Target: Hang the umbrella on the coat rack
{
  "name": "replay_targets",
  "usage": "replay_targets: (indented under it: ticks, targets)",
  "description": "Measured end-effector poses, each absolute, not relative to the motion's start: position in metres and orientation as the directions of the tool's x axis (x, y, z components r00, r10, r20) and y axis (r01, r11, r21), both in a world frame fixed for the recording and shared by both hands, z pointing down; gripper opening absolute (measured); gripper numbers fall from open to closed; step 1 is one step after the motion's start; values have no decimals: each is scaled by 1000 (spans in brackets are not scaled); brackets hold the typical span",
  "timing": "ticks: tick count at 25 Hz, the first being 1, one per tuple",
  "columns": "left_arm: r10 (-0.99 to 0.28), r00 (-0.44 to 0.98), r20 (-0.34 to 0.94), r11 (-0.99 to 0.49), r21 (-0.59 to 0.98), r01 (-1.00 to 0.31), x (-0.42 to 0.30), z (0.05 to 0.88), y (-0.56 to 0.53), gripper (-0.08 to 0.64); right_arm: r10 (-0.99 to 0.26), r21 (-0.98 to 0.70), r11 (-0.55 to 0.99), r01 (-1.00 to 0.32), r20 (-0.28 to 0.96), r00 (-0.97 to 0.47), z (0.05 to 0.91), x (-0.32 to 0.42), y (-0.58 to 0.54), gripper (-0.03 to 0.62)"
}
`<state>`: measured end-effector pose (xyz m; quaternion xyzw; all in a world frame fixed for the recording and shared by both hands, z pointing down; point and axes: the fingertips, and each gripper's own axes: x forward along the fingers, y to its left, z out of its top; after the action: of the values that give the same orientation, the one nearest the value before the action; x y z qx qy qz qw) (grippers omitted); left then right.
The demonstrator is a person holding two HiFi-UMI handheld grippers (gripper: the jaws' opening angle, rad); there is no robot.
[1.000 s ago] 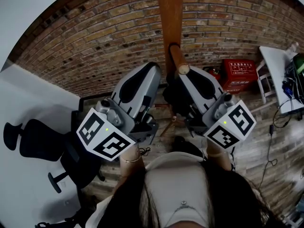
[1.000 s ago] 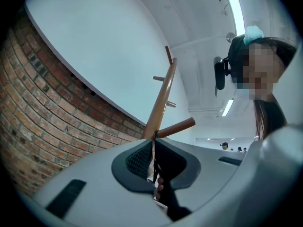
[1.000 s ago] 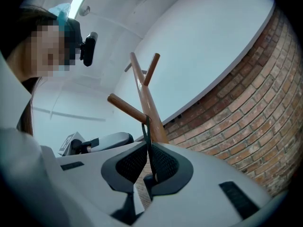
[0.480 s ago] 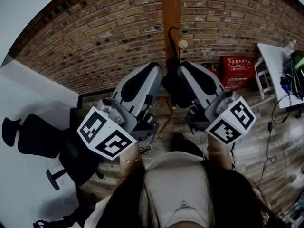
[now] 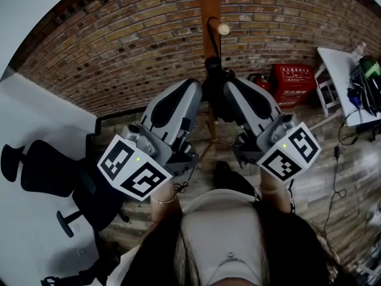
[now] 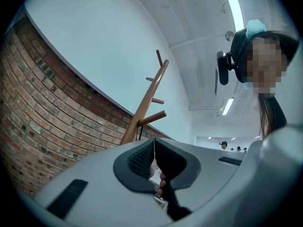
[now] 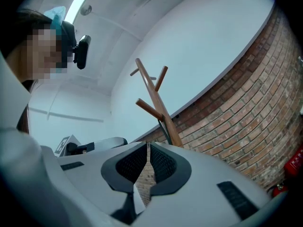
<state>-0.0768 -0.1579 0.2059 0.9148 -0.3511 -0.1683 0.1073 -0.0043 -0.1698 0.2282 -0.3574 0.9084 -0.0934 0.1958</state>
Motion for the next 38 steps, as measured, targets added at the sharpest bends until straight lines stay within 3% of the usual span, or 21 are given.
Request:
replay_targets:
  ticks: [24,38]
  targets:
    - [-685,694,-220,-718,363,-594,-93,228,-49,10,-740,-181,667,-723,-277,-613,240,-17,-56,37]
    - [-690,684,-235,-713,385,-586,-89,239,4,10,-766,-191,640,-744,-227,-601,253,-9,-4,35]
